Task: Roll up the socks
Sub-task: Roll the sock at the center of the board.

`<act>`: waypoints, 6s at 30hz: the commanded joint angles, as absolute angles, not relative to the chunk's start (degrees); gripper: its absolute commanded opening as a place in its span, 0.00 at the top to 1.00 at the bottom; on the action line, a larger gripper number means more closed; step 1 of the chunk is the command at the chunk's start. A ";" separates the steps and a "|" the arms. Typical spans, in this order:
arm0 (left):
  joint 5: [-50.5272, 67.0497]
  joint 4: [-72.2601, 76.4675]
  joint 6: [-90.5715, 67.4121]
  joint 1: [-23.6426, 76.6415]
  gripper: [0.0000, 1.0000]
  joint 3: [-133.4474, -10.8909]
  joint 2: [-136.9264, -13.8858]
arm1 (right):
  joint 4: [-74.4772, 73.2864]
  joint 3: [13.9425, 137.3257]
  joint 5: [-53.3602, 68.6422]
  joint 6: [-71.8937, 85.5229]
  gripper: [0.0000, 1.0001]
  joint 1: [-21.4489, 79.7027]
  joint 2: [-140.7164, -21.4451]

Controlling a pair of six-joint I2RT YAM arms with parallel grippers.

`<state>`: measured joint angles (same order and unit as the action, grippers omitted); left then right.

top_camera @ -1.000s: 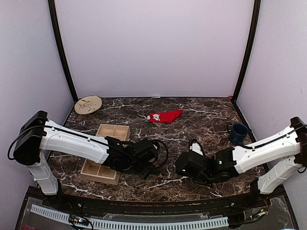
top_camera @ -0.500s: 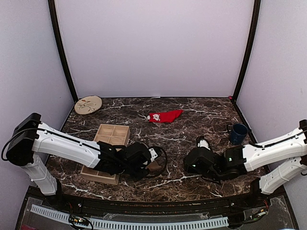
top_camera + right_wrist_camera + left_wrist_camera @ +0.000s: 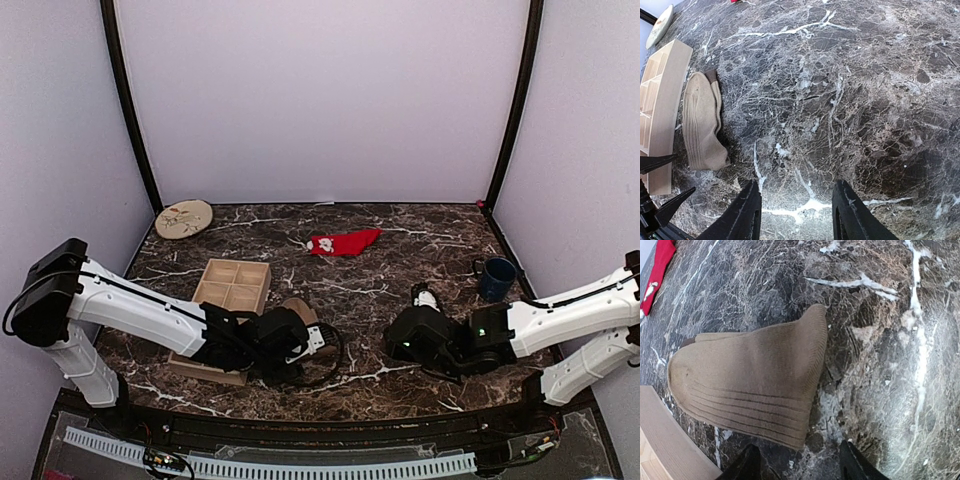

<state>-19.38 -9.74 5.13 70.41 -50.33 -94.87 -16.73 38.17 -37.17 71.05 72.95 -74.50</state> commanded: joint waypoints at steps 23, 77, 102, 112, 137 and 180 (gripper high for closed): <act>-20.72 -2.03 17.80 69.08 0.44 -46.85 -97.01 | -14.87 37.18 -37.38 70.57 0.55 70.27 -73.00; 4.36 -19.98 17.01 62.69 1.00 -58.14 -101.92 | -3.40 34.35 -30.15 55.30 0.54 63.49 -75.08; 32.61 -32.89 9.12 52.75 1.00 -64.31 -106.44 | 17.85 31.76 -10.89 28.31 0.44 68.13 -81.47; 37.42 -32.70 7.32 50.07 1.00 -62.72 -106.08 | 21.36 34.60 -7.87 23.85 0.43 71.26 -85.83; 42.88 -35.61 6.06 46.45 1.00 -60.68 -108.71 | 33.09 39.07 3.23 19.14 0.37 71.54 -100.60; 48.60 -36.26 7.10 43.29 1.00 -60.82 -111.05 | 33.51 43.96 8.41 12.95 0.79 72.12 -108.96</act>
<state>47.70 -34.44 6.24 43.77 -61.45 -110.74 32.12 42.68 7.53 13.69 71.77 -108.14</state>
